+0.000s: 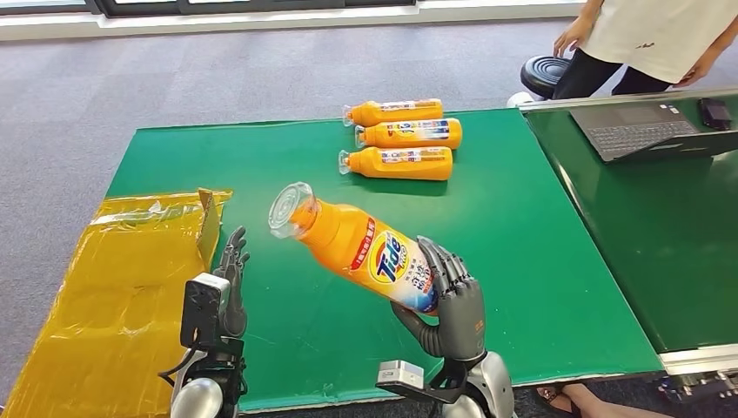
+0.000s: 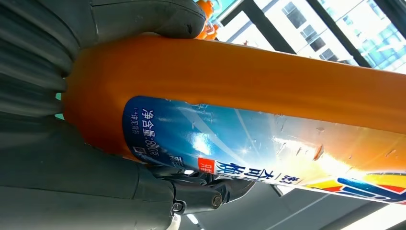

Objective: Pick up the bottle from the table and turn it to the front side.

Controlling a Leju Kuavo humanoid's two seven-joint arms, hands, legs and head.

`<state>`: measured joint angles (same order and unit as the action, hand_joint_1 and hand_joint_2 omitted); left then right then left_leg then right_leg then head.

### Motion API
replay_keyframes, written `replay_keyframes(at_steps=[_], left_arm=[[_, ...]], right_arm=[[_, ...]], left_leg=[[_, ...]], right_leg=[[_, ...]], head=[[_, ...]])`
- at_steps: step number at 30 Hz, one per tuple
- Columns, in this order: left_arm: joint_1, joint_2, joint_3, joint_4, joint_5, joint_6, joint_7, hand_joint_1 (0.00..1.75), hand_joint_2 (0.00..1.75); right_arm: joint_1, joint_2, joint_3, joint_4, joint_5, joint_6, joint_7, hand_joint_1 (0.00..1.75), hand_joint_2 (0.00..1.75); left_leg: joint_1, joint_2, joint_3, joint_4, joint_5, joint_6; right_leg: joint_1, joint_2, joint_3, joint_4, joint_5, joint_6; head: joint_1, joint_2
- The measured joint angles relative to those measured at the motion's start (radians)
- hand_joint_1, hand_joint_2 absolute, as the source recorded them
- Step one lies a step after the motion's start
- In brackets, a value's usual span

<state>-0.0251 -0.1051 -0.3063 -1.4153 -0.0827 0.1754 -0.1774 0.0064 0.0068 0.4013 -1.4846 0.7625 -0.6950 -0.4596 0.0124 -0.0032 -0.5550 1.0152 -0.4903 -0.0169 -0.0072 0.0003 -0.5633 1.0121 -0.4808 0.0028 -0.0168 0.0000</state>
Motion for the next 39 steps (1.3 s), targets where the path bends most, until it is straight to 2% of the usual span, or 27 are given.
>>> replay_keyframes(at_steps=[26, 32, 36, 39], left_arm=[[0.000, -0.006, -0.004, 0.000, 0.009, -0.006, 0.008, 0.00, 0.00], [-0.005, -0.008, -0.009, 0.000, 0.043, -0.057, -0.021, 0.00, 0.00], [-0.022, -0.007, -0.028, -0.011, -0.019, -0.108, -0.056, 0.00, 1.75], [-0.044, -0.006, -0.048, -0.018, -0.059, -0.137, -0.049, 0.00, 1.75]], right_arm=[[0.010, 0.012, -0.001, -0.016, -0.006, -0.001, 0.006, 1.75, 1.75], [0.004, 0.012, -0.001, -0.013, -0.082, 0.027, 0.006, 1.75, 1.75], [-0.009, 0.013, -0.001, 0.000, -0.132, 0.077, -0.006, 1.75, 1.75], [-0.020, 0.018, -0.001, 0.010, -0.142, 0.098, -0.009, 1.75, 1.75]], left_leg=[[-0.001, 0.000, 0.000, 0.000, 0.000, 0.000], [-0.001, 0.000, -0.001, 0.000, 0.000, 0.000], [-0.001, 0.000, -0.001, 0.000, 0.000, 0.000], [-0.001, 0.000, -0.001, 0.000, 0.000, 0.000]], right_leg=[[0.000, 0.001, -0.001, 0.000, 0.000, 0.000], [0.000, 0.000, -0.001, 0.000, 0.000, 0.000], [0.000, 0.000, -0.001, 0.000, 0.000, 0.000], [0.000, 0.000, -0.001, 0.000, 0.000, 0.000]], head=[[0.000, 0.000], [0.000, 0.000], [0.000, 0.000], [0.000, 0.000]])
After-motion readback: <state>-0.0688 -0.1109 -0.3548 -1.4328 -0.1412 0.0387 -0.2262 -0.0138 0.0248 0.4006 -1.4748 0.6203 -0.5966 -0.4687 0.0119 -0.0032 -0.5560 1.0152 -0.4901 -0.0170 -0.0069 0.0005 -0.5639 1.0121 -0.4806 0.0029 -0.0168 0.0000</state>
